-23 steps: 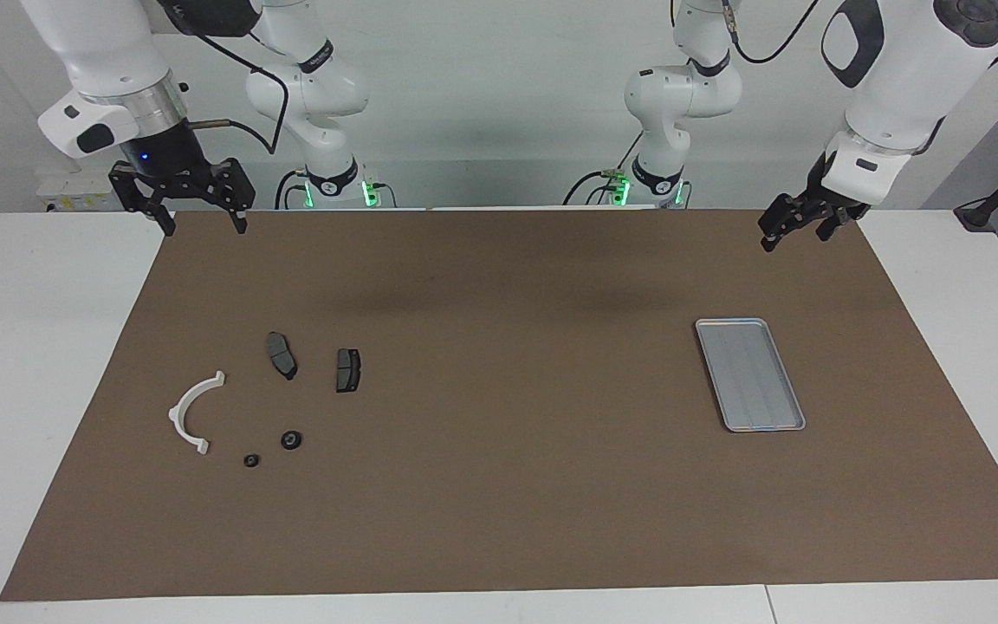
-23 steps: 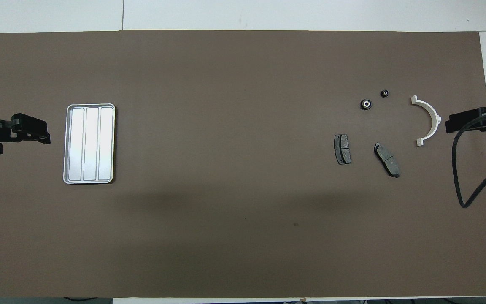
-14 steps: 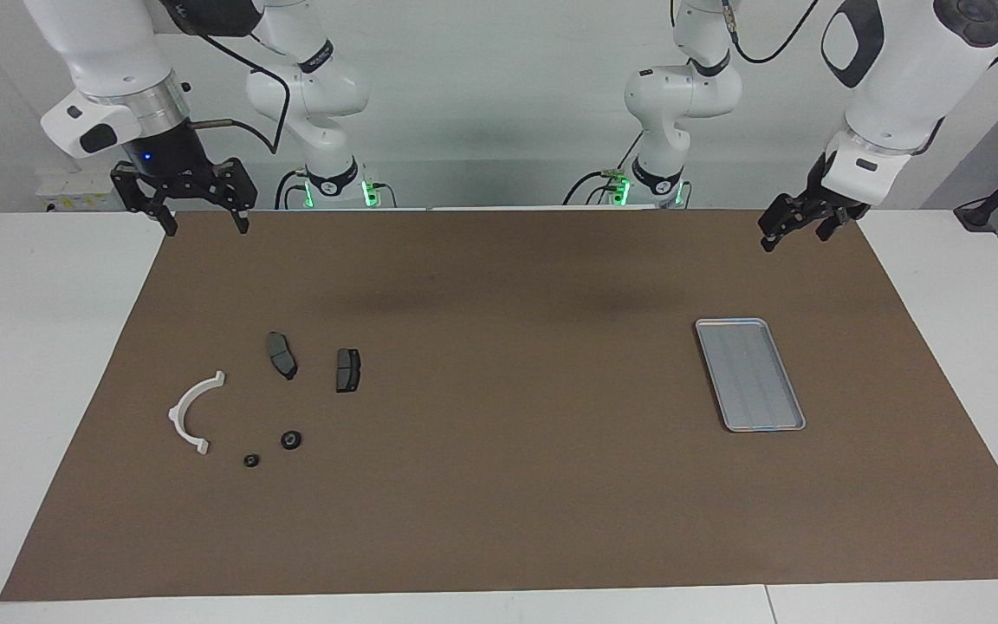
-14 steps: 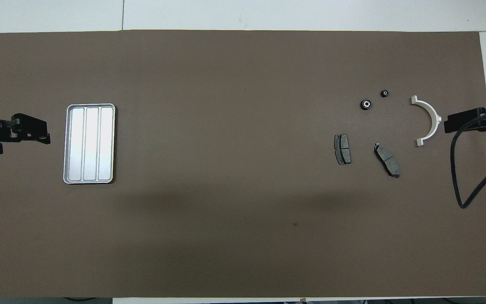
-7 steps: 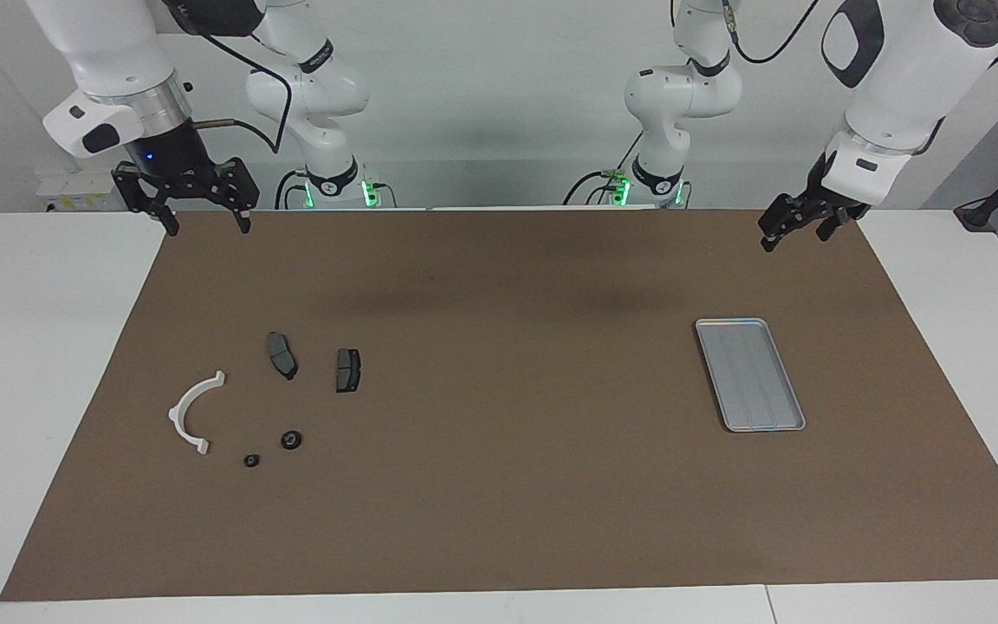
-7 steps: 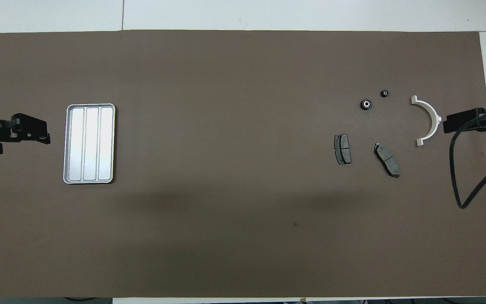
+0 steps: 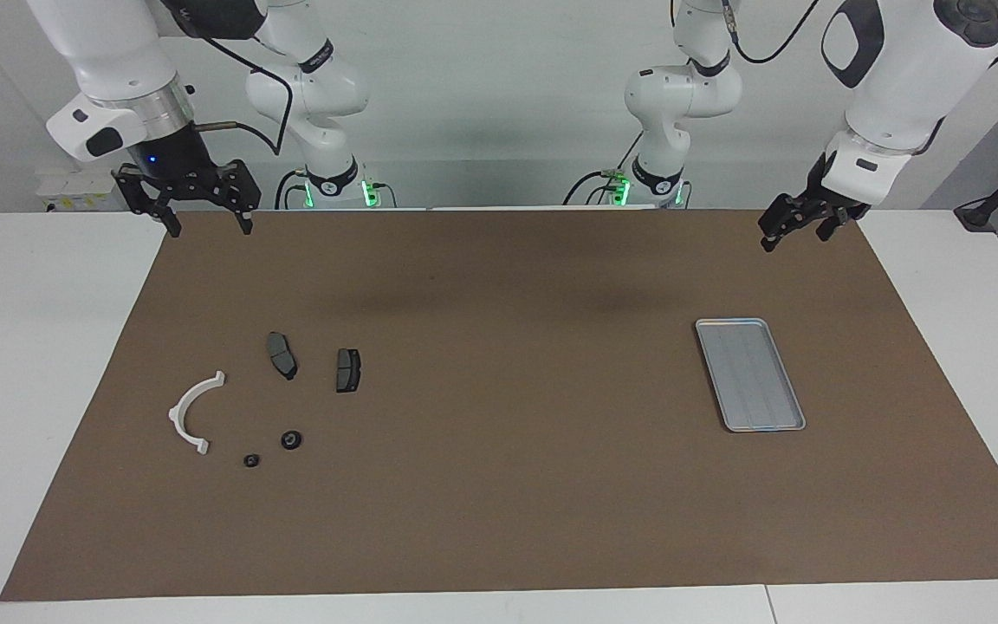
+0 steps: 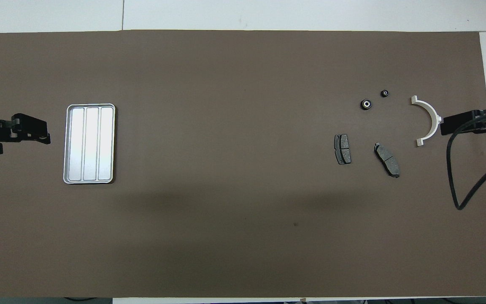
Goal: Pick bearing gear from pile to tray
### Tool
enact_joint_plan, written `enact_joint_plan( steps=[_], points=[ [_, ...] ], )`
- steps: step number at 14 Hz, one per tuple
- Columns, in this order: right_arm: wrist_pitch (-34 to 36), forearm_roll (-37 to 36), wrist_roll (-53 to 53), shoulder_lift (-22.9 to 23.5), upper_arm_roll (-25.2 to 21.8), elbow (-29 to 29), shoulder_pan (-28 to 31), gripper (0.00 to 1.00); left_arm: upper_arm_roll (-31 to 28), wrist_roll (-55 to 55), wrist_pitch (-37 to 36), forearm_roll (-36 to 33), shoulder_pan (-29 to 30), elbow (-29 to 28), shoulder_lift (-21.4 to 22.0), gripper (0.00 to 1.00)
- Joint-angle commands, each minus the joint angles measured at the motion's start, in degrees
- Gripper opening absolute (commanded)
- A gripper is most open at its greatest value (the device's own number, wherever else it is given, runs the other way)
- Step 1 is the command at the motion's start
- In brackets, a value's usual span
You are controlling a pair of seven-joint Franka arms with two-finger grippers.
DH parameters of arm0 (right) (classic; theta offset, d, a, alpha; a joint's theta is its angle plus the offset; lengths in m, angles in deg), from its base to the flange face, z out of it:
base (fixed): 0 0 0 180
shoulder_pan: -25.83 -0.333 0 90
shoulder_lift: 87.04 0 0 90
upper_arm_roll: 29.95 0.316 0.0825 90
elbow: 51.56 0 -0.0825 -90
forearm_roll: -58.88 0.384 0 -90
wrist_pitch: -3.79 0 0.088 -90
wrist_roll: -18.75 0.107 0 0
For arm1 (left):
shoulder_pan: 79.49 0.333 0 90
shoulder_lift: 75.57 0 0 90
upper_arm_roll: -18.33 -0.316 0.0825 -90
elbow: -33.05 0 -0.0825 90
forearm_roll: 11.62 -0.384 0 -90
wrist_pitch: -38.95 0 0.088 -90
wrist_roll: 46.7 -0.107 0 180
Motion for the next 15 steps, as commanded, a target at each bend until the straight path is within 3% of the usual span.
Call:
enact_joint_plan(
  steps=[1, 8, 15],
  points=[
    [-2.49, 1.5, -0.78, -1.74, -0.03, -3.19, -0.95, 1.0, 0.25, -0.18, -0.51, -0.09, 0.33, -0.87, 1.2, 1.0],
    [-13.48, 1.5, -0.87, 2.11, -0.03, -10.22, 0.54, 1.0, 0.25, -0.18, -0.51, -0.09, 0.33, -0.87, 1.2, 1.0],
    [-26.65, 1.5, -0.52, 18.36, -0.03, -9.88, 1.6, 1.0, 0.25, -0.18, -0.51, -0.09, 0.33, -0.87, 1.2, 1.0]
  ],
)
